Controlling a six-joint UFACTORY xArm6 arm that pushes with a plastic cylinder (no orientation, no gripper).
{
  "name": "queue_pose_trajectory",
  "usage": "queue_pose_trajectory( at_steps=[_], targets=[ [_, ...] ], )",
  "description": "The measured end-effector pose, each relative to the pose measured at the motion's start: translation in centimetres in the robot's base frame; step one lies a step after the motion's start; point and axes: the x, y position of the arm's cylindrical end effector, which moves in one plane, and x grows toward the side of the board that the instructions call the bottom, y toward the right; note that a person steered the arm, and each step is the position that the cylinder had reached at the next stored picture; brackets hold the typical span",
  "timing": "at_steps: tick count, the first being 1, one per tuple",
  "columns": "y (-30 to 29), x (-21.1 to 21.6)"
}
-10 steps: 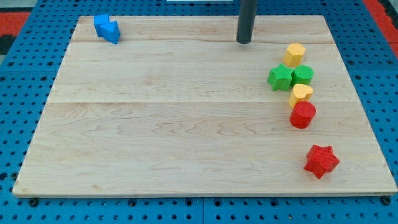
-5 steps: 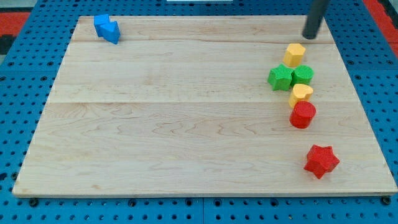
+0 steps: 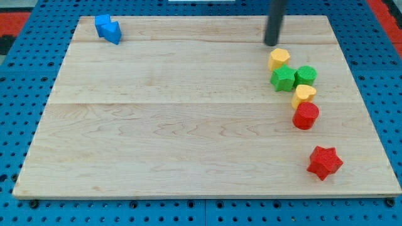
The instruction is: Slide yellow hexagon closer to the yellow heart
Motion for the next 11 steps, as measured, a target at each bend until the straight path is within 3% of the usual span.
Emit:
queue_pose_trajectory(
  at_steps=[1, 2, 3, 6, 7, 8, 10, 11],
  targets=[
    [3.5, 4.6],
    [-8.0, 5.5],
    [-15.8, 6.9],
    [-9.2, 6.2],
    [-9.9, 9.9],
    [-14.1, 13.1],
    [-19.8, 14.8],
    [-14.9, 14.5]
  ],
)
